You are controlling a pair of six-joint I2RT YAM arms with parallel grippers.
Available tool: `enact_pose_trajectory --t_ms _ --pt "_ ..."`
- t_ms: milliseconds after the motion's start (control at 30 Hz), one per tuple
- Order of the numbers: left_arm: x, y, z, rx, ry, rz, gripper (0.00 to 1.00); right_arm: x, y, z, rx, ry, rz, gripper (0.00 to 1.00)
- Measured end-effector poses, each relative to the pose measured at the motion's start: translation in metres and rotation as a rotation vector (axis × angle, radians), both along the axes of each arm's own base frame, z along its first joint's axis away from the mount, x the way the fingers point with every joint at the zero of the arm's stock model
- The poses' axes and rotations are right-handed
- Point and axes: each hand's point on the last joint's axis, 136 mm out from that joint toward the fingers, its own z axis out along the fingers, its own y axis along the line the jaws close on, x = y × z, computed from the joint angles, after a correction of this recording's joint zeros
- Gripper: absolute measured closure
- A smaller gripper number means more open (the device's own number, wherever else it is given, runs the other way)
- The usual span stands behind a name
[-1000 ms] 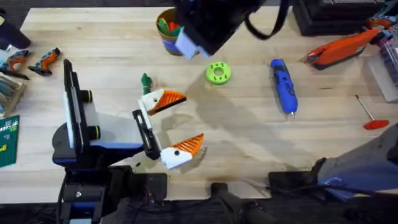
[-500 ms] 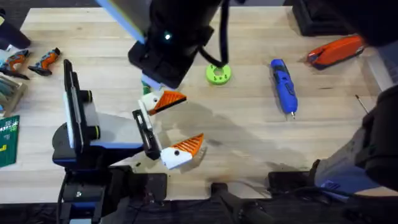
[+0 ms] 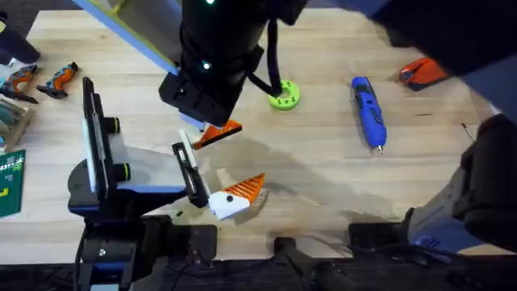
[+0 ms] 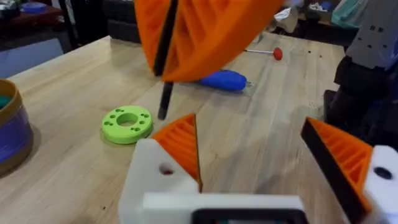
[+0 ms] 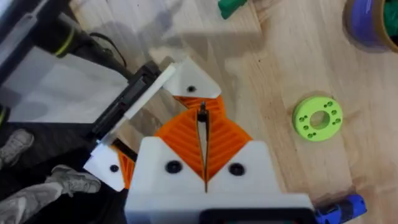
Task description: Pick up the gripper from the table and insert it into the empty holder that is missing its gripper. Then pick up a screw, insert it into the mounting hole, and use the screwdriver to tighten it. Finally, clean up the table by picking up the vegetable and placing it into the bucket.
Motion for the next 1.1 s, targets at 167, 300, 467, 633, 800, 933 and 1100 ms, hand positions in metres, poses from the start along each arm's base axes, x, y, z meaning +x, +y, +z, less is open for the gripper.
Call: enact_pose_trajectory --t_ms 167,300,467,633,800,933,1100 --pt "0.0 0.0 0.0 0.0 0.0 0.0 0.015 0.001 0.003 -0.008 -0.019 0.007 0.01 0.995" --pt "0.0 0.0 0.0 0.0 0.0 0.0 0.016 0.001 0.005 -0.012 -0.03 0.01 0.017 0.995" --pt "0.0 0.0 0.0 0.0 0.0 0.0 0.015 -0.002 0.008 -0.017 -0.039 0.015 0.029 0.995" --pt "0.0 0.0 0.0 0.0 0.0 0.0 0.015 -0.005 0.01 -0.018 -0.042 0.016 0.037 0.995" --pt "0.0 0.0 0.0 0.0 0.0 0.0 0.015 -0.006 0.01 -0.018 -0.042 0.017 0.041 0.995" --pt "0.0 0.0 0.0 0.0 0.0 0.0 0.016 -0.009 0.012 -0.019 -0.036 0.032 0.047 0.995" --pt "0.0 0.0 0.0 0.0 0.0 0.0 0.015 -0.01 0.014 -0.023 -0.042 0.043 0.054 0.995"
